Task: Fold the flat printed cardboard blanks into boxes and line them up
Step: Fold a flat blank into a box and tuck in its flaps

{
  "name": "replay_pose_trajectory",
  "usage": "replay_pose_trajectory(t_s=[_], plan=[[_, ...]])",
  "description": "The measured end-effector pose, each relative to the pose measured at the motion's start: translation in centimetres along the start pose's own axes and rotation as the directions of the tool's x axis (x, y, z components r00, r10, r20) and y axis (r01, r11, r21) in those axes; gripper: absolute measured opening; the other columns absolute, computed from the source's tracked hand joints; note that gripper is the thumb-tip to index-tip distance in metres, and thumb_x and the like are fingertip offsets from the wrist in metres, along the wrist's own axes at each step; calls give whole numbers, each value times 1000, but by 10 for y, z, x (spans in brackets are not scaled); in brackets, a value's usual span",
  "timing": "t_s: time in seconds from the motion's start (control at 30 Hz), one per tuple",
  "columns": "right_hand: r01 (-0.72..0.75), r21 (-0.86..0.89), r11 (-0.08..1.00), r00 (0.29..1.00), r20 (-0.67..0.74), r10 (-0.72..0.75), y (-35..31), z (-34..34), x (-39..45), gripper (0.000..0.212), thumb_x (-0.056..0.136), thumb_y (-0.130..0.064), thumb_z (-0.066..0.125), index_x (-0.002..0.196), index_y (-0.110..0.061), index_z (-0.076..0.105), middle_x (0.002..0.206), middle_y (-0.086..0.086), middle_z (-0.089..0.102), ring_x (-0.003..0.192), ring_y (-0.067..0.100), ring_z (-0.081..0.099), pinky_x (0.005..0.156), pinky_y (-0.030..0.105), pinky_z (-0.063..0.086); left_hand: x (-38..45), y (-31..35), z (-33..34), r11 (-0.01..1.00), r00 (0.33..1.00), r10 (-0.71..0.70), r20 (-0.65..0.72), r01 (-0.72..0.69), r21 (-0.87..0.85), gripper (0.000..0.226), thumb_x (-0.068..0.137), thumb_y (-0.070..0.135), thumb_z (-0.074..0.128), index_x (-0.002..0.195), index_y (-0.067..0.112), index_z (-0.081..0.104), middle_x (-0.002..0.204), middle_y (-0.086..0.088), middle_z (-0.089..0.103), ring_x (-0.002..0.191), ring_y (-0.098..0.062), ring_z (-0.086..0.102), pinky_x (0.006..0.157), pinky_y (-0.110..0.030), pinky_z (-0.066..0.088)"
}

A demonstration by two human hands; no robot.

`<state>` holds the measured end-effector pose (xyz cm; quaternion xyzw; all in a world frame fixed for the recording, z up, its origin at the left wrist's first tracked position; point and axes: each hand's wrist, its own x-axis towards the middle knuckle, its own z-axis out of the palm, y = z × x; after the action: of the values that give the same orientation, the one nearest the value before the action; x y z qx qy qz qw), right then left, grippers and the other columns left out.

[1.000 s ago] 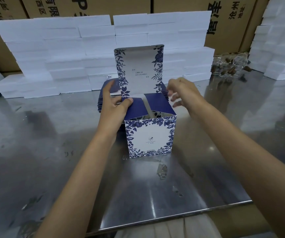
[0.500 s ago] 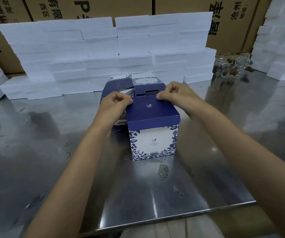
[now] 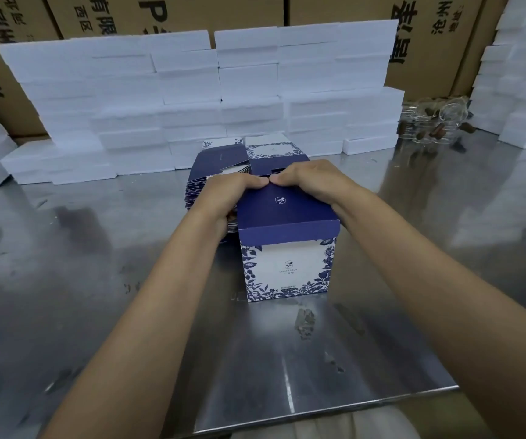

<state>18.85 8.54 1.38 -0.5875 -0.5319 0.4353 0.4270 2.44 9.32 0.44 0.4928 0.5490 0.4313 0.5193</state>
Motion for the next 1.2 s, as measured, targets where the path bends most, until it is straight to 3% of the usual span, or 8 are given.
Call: replay_pose_trajectory(t_s=[0.13, 0.27, 0.4, 0.53, 0.7, 0.9, 1.03, 1.2], plan=[[-37, 104, 994, 999, 0, 37, 1, -2, -8, 22, 82, -22, 84, 99, -10, 79, 74, 1, 78, 54, 11, 70, 46, 18, 51, -3, 1, 3, 998, 999, -18, -38, 16, -56, 21, 83, 21, 79, 101, 11, 76, 98, -6, 78, 87, -20, 75, 82, -36, 60], [-42, 80, 996, 998, -52, 46, -1, 1, -9, 26, 83, -20, 84, 102, -4, 77, 76, 4, 75, 46, 9, 66, 42, 16, 47, -5, 2, 10, 998, 994, 4, -105, -11, -67, 21, 84, 18, 79, 101, 7, 74, 83, -5, 75, 51, -10, 68, 45, -20, 54], [-72, 137, 988, 994, -73, 83, 3, -5, -10, 25, 84, -24, 82, 100, -6, 75, 93, 11, 78, 61, 19, 69, 51, 21, 53, -5, 0, 5, 993, 994, 3, -112, -16, -113, 17, 84, 21, 79, 95, 10, 71, 95, -8, 75, 70, -19, 67, 67, -29, 56], [-48, 113, 992, 994, -92, 59, 6, -6, -7, 21, 88, -24, 78, 94, -15, 60, 86, 11, 69, 67, 22, 62, 54, 23, 48, -4, 0, 7, 994, 986, 28, -166, -45, -96, 13, 87, 16, 76, 87, 10, 65, 93, -10, 70, 74, -22, 64, 71, -34, 53], [-36, 122, 992, 993, -111, 50, 12, -10, -5, 21, 94, -31, 70, 95, -18, 54, 90, 9, 59, 79, 21, 56, 74, 32, 41, -7, -3, 4, 994, 990, 55, -130, -67, -89, 16, 93, 21, 69, 79, 16, 74, 86, -2, 74, 77, -20, 67, 79, -34, 55], [67, -59, 996, 971, -225, -78, 16, -16, -2, 49, 98, -30, 66, 60, -20, 37, 77, 6, 47, 73, 21, 44, 56, 24, 33, -9, -2, 8, 990, 978, 106, -178, -120, -70, 23, 94, 20, 66, 73, 17, 74, 73, 1, 73, 64, -16, 66, 60, -23, 55], [199, -309, 930, 920, -267, -285, 16, -22, 1, 27, 92, -30, 73, 73, -14, 64, 68, -9, 61, 60, -3, 55, 58, 9, 39, -14, -2, 0, 969, 957, 239, -163, -223, 109, 13, 91, 20, 72, 102, 18, 67, 108, 1, 65, 83, -17, 63, 68, -26, 53], [335, -369, 867, 838, -303, -453, 16, -25, -6, 20, 90, -25, 76, 83, -6, 72, 74, -3, 64, 58, -5, 52, 59, 8, 38, -40, -6, -5, 779, 815, 579, 25, -561, 279, 11, 82, 23, 81, 83, 28, 72, 110, 14, 66, 106, 3, 60, 91, -16, 43]])
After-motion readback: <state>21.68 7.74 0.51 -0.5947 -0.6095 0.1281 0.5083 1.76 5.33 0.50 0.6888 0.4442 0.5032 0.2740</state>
